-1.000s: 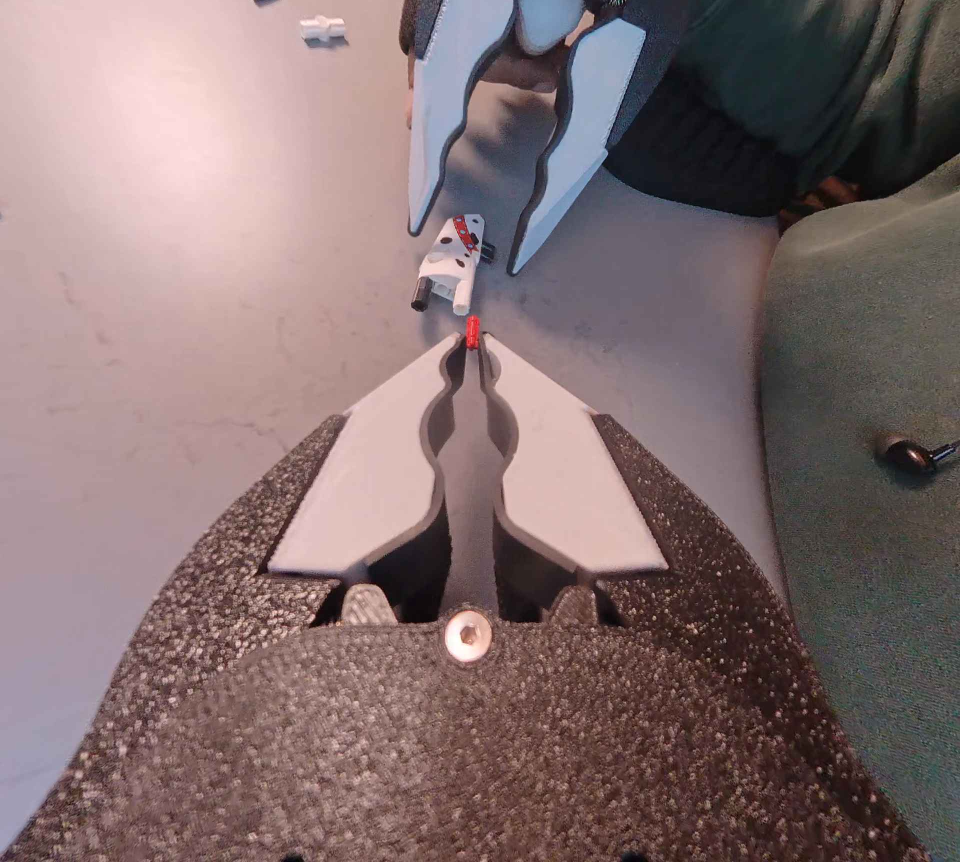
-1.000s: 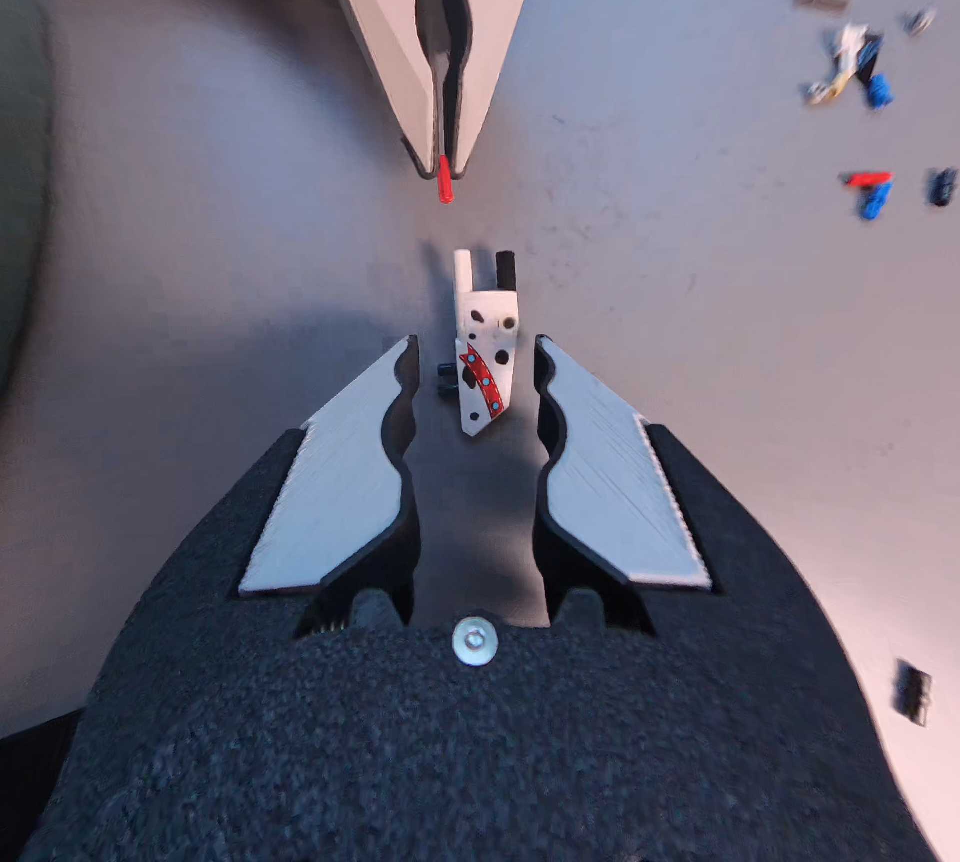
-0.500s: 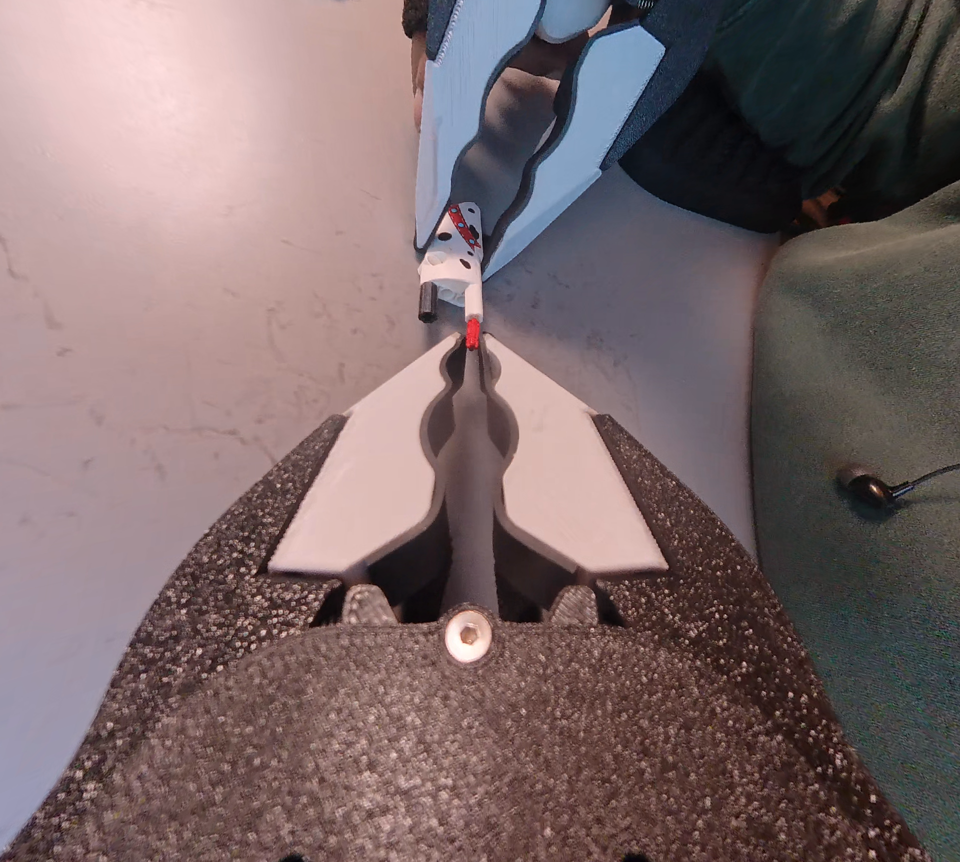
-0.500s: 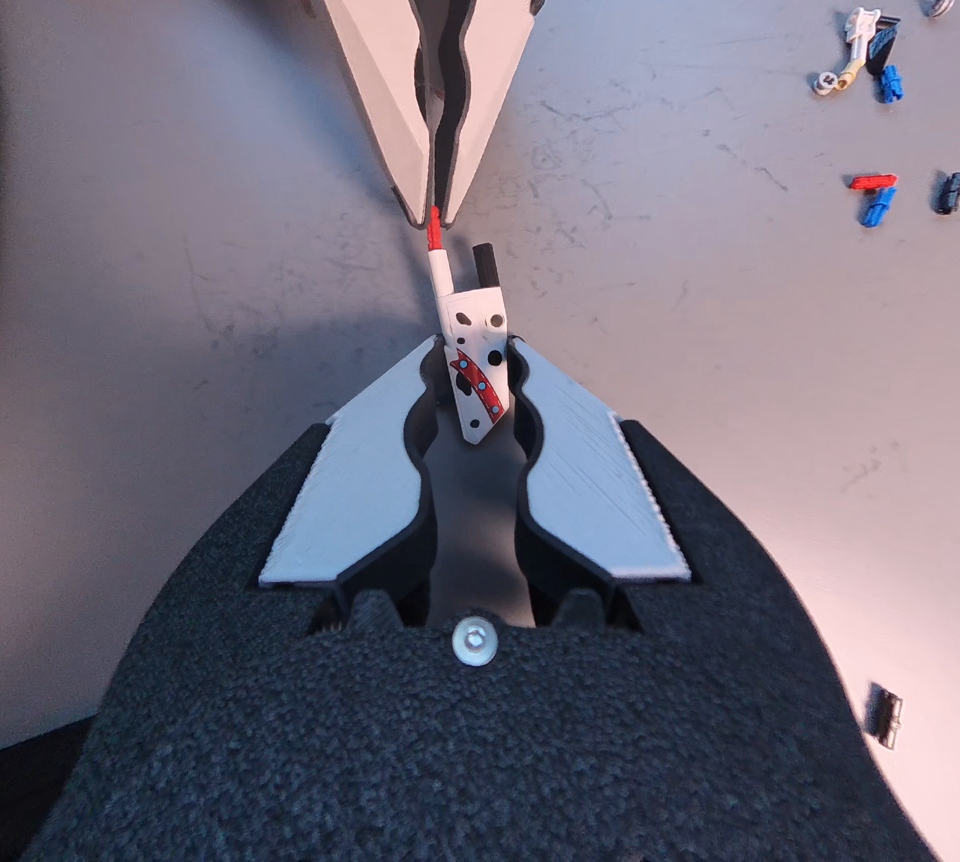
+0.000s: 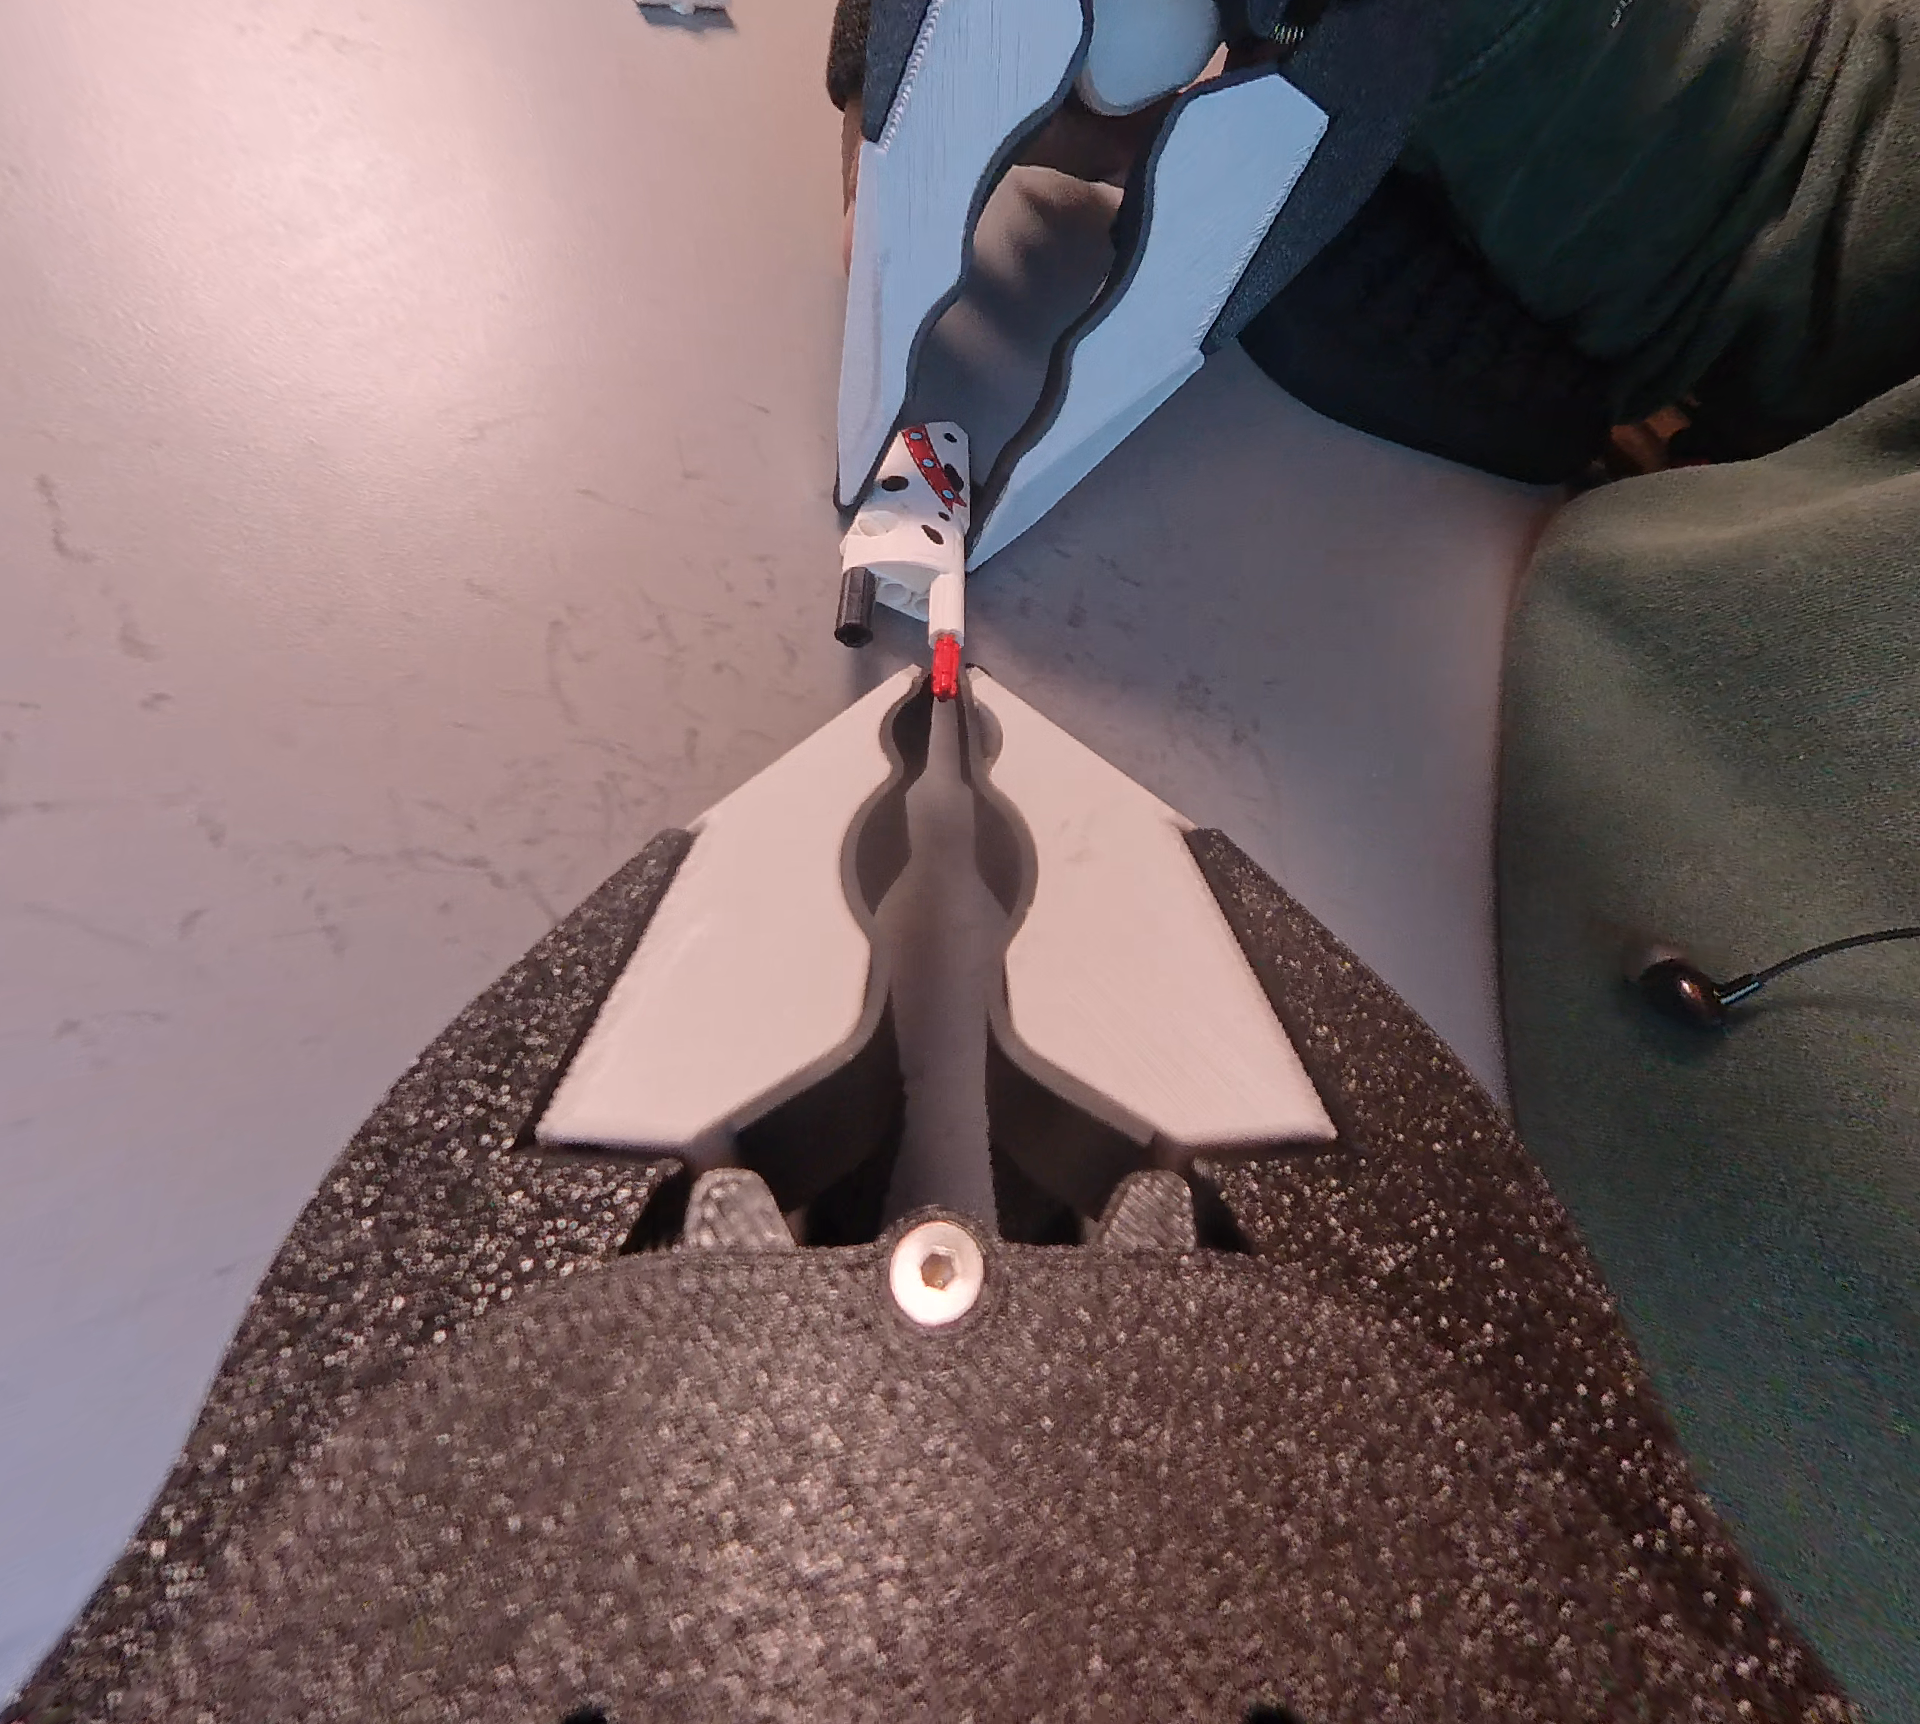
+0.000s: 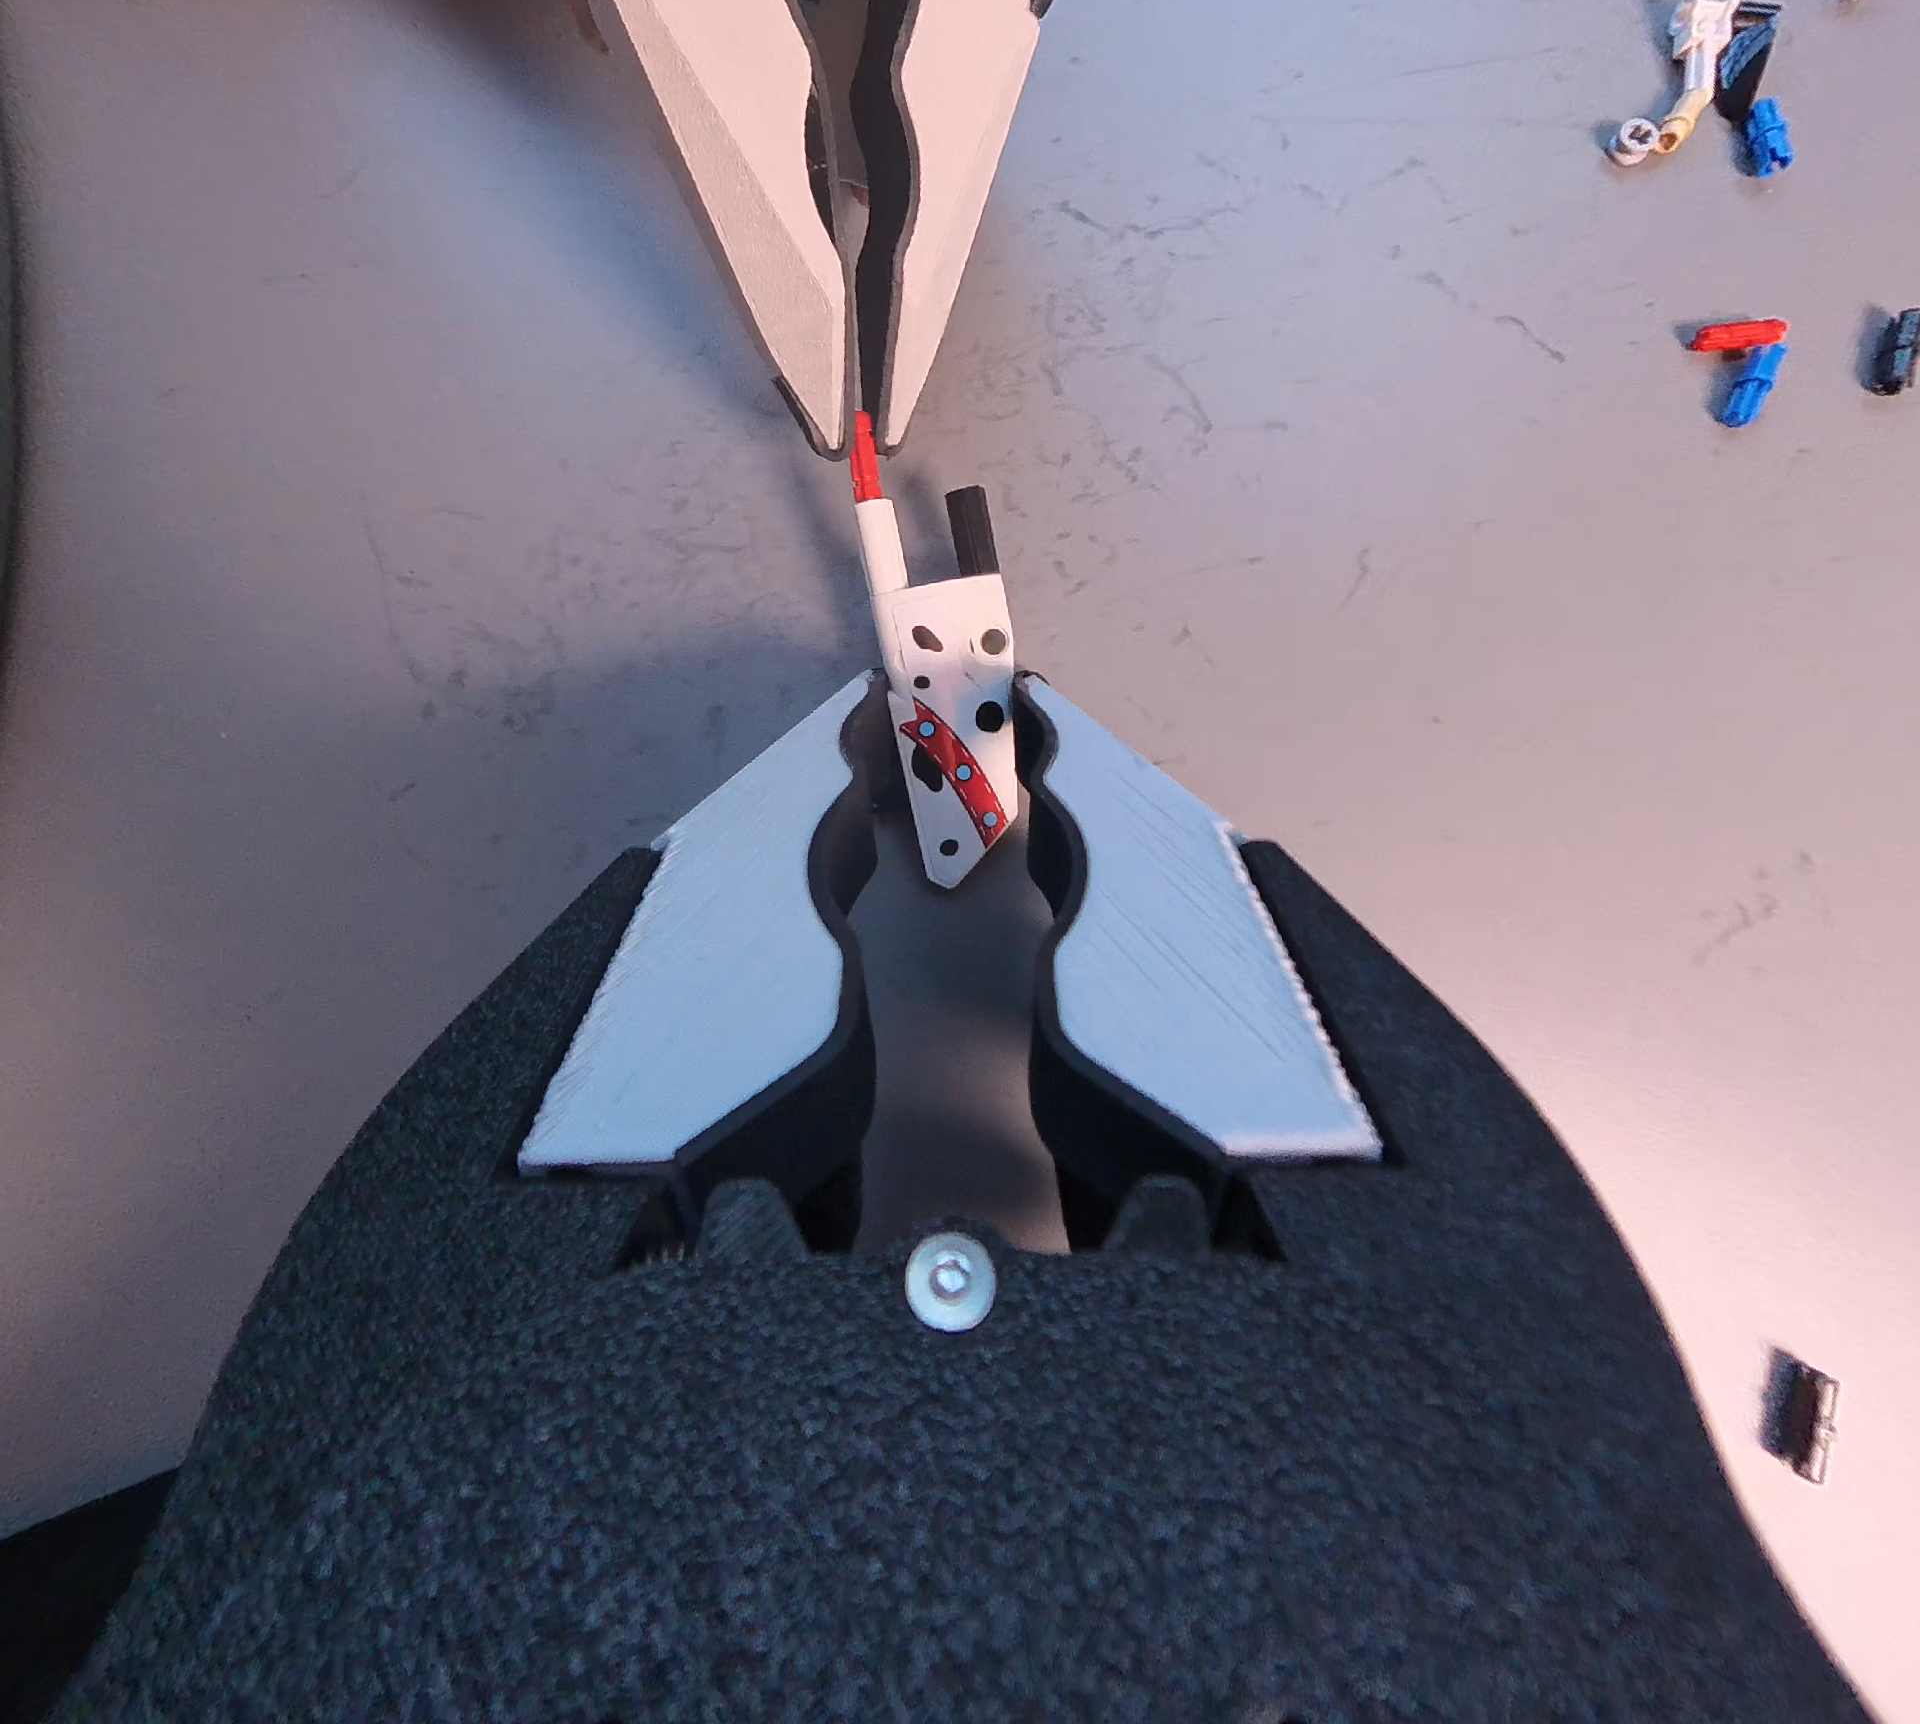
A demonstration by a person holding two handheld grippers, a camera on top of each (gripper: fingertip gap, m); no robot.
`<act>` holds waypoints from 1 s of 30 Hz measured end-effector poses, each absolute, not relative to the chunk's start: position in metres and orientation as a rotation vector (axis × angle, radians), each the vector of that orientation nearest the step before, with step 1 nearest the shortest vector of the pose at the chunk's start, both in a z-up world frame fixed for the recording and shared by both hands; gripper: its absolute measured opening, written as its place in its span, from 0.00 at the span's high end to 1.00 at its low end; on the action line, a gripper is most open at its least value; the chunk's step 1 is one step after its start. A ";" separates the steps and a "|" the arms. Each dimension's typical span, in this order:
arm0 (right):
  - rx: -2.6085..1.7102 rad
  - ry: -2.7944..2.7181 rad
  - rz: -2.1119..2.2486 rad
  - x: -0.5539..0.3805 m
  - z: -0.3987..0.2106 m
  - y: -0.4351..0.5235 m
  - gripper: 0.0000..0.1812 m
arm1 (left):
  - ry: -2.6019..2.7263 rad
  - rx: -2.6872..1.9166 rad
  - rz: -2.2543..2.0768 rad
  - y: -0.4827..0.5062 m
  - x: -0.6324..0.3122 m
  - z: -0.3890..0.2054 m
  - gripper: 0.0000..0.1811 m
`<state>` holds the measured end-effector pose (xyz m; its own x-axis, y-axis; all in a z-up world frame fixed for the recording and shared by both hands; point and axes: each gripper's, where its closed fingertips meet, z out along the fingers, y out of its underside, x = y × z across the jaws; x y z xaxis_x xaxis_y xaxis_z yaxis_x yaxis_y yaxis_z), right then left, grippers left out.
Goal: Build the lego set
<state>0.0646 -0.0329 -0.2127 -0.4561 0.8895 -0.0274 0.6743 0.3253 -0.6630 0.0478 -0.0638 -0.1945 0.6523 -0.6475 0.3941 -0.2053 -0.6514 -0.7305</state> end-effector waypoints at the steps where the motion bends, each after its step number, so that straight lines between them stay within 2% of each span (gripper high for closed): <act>1: -1.400 -2.252 0.877 0.065 -0.213 -0.033 0.88 | 0.664 -2.205 -0.853 -0.064 0.048 -0.194 0.98; 13: -1.479 -2.234 0.919 0.066 -0.212 -0.035 0.88 | 0.875 -2.033 -0.526 -0.062 0.051 -0.188 0.98; 30: -1.504 -2.209 0.864 0.068 -0.213 -0.034 0.88 | 0.957 -2.103 -0.462 -0.065 0.051 -0.204 0.98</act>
